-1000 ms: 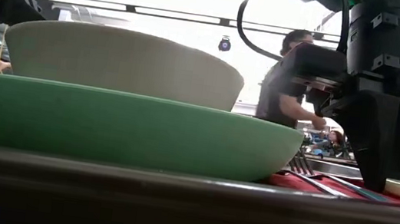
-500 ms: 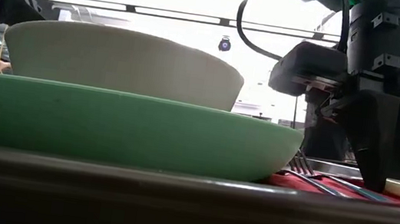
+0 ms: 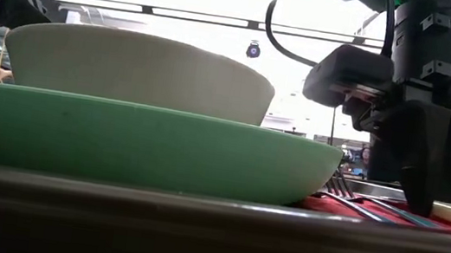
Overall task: Set up tray
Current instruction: Put the table knife on the table napkin to the right of the fork on the serving tray, then return to Home Position
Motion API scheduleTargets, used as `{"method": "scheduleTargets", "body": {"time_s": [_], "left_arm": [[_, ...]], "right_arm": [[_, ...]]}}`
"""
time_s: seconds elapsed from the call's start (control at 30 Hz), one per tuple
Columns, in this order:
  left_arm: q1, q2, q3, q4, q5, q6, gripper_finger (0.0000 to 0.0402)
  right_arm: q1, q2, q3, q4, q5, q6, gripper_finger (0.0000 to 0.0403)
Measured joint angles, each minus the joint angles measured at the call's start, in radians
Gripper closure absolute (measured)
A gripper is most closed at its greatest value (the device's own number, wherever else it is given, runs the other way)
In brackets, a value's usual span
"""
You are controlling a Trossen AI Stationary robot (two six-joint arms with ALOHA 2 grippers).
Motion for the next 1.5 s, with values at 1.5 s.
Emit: {"method": "scheduleTargets", "body": {"time_s": [1.5], "left_arm": [[0.000,0.000,0.000,0.021,0.000,0.000,0.0332]], "right_arm": [[0.000,-0.100,0.002,-0.091,0.010,-0.014,0.0292]]}}
